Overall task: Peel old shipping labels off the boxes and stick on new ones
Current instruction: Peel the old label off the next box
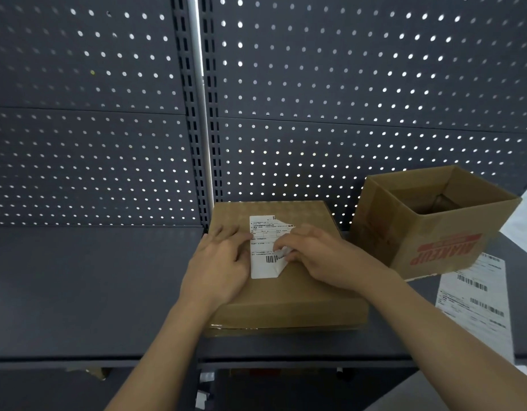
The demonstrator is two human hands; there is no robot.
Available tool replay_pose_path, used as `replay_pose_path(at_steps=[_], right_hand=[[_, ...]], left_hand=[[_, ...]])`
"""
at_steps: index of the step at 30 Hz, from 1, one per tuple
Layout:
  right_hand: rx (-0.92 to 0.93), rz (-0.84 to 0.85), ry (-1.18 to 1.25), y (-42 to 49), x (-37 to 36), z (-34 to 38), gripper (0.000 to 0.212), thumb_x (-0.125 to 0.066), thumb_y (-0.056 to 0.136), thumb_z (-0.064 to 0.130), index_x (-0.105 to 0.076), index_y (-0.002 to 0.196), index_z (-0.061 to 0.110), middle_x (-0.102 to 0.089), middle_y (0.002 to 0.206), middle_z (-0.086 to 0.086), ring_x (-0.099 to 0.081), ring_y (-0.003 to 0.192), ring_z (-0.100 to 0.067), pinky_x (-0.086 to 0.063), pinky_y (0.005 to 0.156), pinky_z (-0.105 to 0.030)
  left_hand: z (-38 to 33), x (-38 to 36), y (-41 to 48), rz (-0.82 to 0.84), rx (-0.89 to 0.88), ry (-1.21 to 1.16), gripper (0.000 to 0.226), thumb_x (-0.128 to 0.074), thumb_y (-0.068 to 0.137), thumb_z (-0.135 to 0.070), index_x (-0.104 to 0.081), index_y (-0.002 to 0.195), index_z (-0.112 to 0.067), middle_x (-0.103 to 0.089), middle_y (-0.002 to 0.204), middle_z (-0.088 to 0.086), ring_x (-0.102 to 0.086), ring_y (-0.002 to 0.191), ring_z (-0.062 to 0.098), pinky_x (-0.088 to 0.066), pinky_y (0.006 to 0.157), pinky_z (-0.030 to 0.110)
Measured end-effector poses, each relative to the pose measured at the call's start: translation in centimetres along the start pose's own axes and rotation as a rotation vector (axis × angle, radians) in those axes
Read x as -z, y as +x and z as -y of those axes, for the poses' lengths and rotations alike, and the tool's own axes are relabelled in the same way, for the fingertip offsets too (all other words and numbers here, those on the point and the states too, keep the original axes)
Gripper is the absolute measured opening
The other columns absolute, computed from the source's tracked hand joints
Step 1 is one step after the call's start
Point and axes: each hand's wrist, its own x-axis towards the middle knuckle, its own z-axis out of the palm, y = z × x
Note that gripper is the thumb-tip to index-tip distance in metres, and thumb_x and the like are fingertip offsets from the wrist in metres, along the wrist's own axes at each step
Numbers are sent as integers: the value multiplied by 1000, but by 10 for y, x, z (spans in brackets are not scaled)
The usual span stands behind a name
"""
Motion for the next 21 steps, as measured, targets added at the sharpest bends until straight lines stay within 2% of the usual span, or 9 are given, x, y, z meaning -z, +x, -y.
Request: replay_pose_path(at_steps=[2,4,8,11,15,18,21], right_hand=[[-14,-15,42,0,1,-1,28,-49,102,16,-59,127,24,-56,121,2,-44,116,-10,-42,97,-28],[1,-27,52,2,-2,1,29,-48,102,15,-59,126,25,-54,122,3,-43,114,-7,-41,98,-27],[41,-29,15,11,-10,9,40,-46,95,0,-56,122,28,-48,120,6,-47,109,-12,-51,85,-41],[27,-34,13,18,-9,13,38,-47,95,0,-56,119,29,-49,119,6,-51,104,-12,-53,80,-42],[4,-71,37,23,-7,13,29,-47,99,9,-57,118,29,-54,116,7,-55,99,-13,-51,78,-36],[-14,-97,35,29,-6,18,34,-45,95,4,-56,122,23,-57,113,3,-58,98,-16,-45,74,-28],[-35,-126,69,34,-6,23,33,-46,92,3,-55,119,20,-56,107,1,-55,95,-17,-45,77,-31]], left_hand=[[0,1,0,2,-4,-17,39,-41,99,-18,-55,134,-30,-50,140,-9,-29,133,13,-24,101,27],[0,2,1,17,-4,-27,40,-41,99,-16,-56,134,-29,-50,141,-7,-29,134,15,-22,106,29],[2,2,3,42,-6,-36,46,-40,96,-11,-55,136,-29,-47,145,-6,-26,141,19,-15,114,31],[2,3,2,40,-20,-46,49,-40,94,-6,-56,135,-28,-51,142,-4,-30,136,17,-13,112,26],[5,1,4,45,-33,-32,53,-39,91,-6,-57,135,-29,-50,141,-7,-32,136,17,-14,114,31],[8,0,4,46,-41,-41,55,-33,88,-12,-59,132,-31,-56,131,-5,-38,129,17,-20,113,33],[7,1,3,47,-43,-38,57,-29,85,-15,-61,130,-31,-57,127,-3,-38,128,18,-20,115,35]])
